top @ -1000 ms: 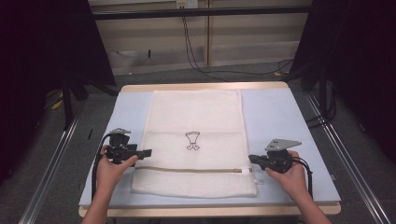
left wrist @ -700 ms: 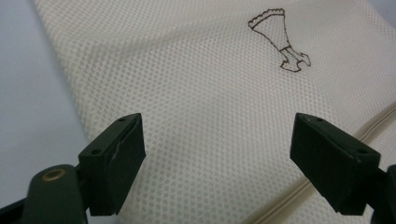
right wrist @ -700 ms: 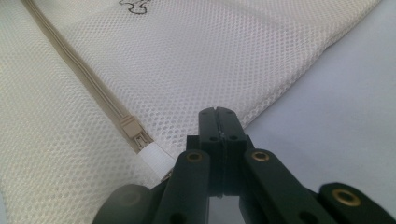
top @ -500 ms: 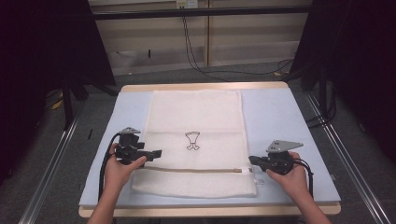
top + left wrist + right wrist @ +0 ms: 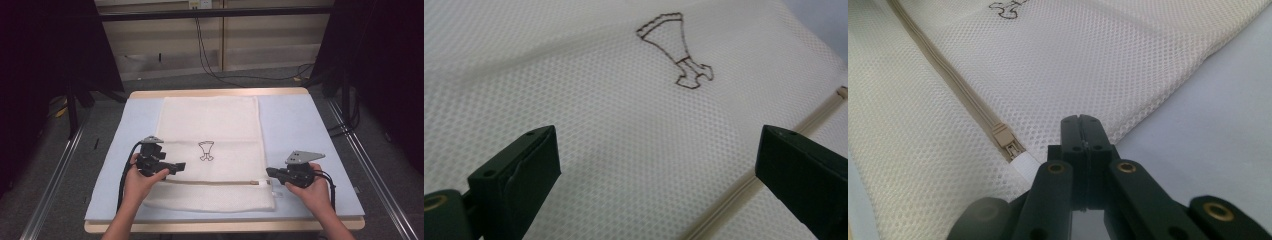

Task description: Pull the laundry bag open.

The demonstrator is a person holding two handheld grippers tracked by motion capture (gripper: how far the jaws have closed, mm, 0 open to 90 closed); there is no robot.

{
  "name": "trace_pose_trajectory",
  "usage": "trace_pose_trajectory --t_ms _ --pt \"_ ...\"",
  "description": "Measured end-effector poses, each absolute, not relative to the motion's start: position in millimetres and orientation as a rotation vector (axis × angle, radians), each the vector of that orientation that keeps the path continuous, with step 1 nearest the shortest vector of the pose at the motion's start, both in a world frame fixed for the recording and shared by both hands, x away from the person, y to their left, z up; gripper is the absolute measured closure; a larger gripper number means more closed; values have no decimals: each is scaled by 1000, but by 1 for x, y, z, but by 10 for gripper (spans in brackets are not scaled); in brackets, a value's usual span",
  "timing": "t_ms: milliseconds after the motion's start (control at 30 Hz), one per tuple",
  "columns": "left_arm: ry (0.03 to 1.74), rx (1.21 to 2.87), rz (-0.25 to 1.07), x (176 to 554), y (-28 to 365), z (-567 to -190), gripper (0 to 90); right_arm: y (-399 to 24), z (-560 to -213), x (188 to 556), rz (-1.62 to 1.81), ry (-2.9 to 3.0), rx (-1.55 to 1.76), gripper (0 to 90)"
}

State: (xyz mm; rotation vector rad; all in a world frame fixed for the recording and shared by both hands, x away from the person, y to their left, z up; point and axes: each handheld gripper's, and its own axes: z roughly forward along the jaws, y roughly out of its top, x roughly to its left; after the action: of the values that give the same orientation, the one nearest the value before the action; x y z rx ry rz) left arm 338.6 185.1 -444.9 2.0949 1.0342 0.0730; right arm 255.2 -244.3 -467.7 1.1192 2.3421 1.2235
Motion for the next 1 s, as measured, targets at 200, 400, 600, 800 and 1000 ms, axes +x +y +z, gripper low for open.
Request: trace_pose_trajectory --t_ms 200,400,600,800,1000 --pt "931 2165 32 333 161 -446 49 -245 -467 252 1225 2347 1109 900" --pt "866 2174 -20 328 141 -445 132 -244 -468 250 1220 2358 1101 900" --pt "807 2177 -71 326 121 -446 209 -242 -469 249 1217 2371 1093 900" --pt "779 2180 -118 324 102 -447 265 -241 -471 247 1203 2386 1085 900" --pt "802 2148 -128 324 87 -444 288 -238 -472 246 1194 2405 1068 900"
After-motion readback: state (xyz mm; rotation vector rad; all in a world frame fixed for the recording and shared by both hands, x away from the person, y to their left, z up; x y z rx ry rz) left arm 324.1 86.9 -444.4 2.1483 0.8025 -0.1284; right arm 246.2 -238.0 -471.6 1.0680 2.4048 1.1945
